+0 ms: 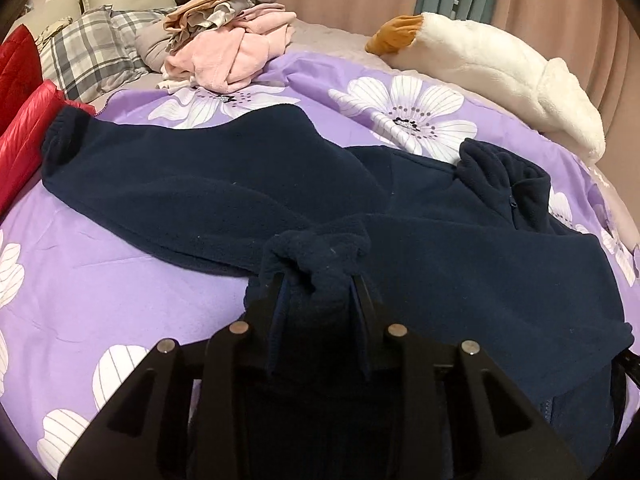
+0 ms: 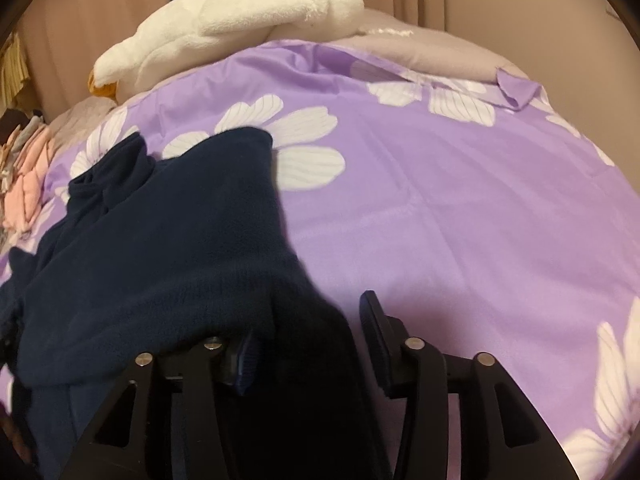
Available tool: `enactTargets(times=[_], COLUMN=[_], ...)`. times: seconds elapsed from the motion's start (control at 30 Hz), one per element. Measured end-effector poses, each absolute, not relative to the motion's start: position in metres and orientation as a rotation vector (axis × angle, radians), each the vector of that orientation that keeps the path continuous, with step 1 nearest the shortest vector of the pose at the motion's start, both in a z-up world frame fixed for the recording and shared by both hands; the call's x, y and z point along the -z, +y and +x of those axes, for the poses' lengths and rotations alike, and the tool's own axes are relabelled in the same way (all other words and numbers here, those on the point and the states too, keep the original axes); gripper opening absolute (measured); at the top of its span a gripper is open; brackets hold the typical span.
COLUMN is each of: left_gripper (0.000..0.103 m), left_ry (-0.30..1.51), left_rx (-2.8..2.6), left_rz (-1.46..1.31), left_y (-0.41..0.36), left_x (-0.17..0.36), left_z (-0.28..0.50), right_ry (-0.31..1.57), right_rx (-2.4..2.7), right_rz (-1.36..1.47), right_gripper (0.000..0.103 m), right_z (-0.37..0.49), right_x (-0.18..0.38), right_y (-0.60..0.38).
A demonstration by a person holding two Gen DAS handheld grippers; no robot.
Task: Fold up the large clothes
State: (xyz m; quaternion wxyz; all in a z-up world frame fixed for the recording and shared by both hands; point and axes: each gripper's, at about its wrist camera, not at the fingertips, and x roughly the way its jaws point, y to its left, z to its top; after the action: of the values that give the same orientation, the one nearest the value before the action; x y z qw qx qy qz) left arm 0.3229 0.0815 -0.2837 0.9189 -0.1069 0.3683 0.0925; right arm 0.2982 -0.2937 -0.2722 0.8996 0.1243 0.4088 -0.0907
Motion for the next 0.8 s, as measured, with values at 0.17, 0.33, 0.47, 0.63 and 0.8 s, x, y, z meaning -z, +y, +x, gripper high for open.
enactTargets(times=[0.17,0.33,0.47,0.63,0.8], left_gripper=[0.032,0.033,0.033,0.033,0.053], left_ry=[0.756,0.756,0.756,0.753,0.743], left_rx=[-0.198,-0.201,-0.201,-0.202,-0.151], left_rz=[-0.2,-0.193,-0.193,-0.19,-0.212], left_y=[0.076,0.076,0.076,0.075,0.075], left_x=[0.283,0.284,0.284,0.283,0.283], left_z=[0.324,0.323,0.323,0.322,0.321], right_ry=[0.73,0.616,0.82,0.763,0.772], right_rx=[0.196,0.119,0.17,0.179,0.216], right_rz=[0.219,0.093,0.164,0.121,0.037], right_gripper=[0.045,0.045,0.045,0.04,0.044], right_z=[0.275,0.293,0.334,0.333,0.335], right_x=[0.22,0.193,0.255,0.279,0.281], right_y=[-0.282,-0.236,-0.231,-0.224,-0.212])
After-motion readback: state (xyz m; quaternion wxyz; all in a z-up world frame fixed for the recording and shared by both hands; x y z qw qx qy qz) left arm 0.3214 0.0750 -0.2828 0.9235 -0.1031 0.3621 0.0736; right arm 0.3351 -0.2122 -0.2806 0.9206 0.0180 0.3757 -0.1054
